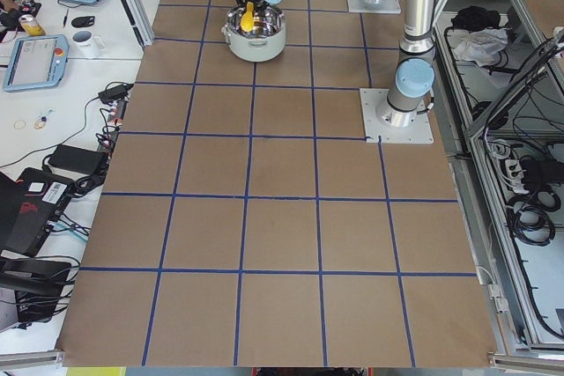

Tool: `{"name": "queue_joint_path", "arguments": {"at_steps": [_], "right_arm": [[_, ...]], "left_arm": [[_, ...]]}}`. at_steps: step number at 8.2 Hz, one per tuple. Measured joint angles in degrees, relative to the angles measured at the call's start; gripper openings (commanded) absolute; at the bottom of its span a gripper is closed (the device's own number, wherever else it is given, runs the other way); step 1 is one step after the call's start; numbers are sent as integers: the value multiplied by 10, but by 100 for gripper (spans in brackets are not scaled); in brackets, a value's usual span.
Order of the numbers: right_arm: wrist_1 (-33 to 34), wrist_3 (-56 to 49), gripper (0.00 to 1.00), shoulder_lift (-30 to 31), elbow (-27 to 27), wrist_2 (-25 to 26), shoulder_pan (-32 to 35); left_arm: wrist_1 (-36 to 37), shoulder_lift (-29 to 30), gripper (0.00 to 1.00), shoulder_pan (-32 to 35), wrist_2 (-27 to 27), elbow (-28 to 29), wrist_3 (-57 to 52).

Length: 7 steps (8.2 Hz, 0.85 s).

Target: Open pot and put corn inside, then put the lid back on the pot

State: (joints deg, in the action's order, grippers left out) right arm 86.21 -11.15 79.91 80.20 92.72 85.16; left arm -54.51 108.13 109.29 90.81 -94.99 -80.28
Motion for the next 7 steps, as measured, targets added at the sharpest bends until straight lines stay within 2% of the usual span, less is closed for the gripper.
{"name": "queue_joint_path", "arguments": {"at_steps": [1, 2, 3, 7], "right_arm": [[-1, -1, 0, 1, 1, -1, -1], [-1, -2, 0, 1, 1, -2, -1], [-1, -2, 0, 1, 1, -3, -2], [-1, -1, 0, 2, 1, -5, 0]], "left_arm": [[0, 8, 62, 6, 0, 0, 1], [0, 12, 82, 9, 0, 0, 4], [-1, 19, 89, 10, 1, 0, 12], [-6, 17, 88, 10, 10, 2, 51]]}}
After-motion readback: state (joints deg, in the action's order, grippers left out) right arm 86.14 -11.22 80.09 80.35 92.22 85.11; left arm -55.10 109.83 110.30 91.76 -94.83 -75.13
